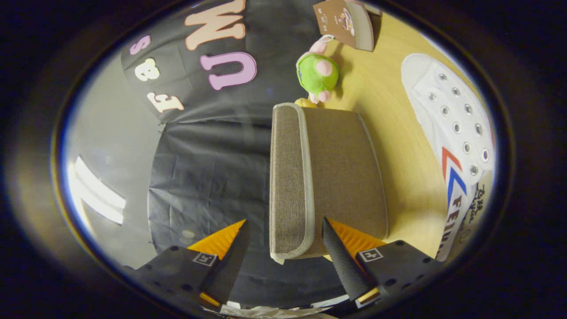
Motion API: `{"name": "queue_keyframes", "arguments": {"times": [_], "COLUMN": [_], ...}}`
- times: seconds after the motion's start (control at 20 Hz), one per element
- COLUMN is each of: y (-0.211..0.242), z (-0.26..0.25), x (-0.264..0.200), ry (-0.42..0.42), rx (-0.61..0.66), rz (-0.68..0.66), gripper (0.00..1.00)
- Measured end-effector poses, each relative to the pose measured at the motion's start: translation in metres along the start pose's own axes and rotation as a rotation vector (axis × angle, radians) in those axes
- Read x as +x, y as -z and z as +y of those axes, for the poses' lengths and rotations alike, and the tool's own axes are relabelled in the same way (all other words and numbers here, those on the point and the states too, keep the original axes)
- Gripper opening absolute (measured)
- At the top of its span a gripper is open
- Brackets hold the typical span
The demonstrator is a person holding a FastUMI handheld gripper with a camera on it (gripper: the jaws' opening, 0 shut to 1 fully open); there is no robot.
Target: Open the storage box then place both shoes into the box .Put the left shoe in first, then the right shoe, with the right side of both shoes facing outward in a uniform manner.
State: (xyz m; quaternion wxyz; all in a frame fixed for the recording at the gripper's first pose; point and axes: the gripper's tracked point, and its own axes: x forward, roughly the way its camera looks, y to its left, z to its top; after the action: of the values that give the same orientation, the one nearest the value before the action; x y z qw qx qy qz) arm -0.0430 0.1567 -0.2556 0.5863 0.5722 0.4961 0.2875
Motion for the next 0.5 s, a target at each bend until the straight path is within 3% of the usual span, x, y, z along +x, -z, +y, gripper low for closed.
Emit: {"name": "queue_keyframes", "arguments": {"times": [0.2,0.5], "y": [0.007,0.006], "z": [-0.005,0.020], "x": [0.005,-0.003], "ry": [-0.009,-0.092], "rx": [0.028,0.070], "rz": [0.017,0.016], "gripper": [1.00,0.96]}}
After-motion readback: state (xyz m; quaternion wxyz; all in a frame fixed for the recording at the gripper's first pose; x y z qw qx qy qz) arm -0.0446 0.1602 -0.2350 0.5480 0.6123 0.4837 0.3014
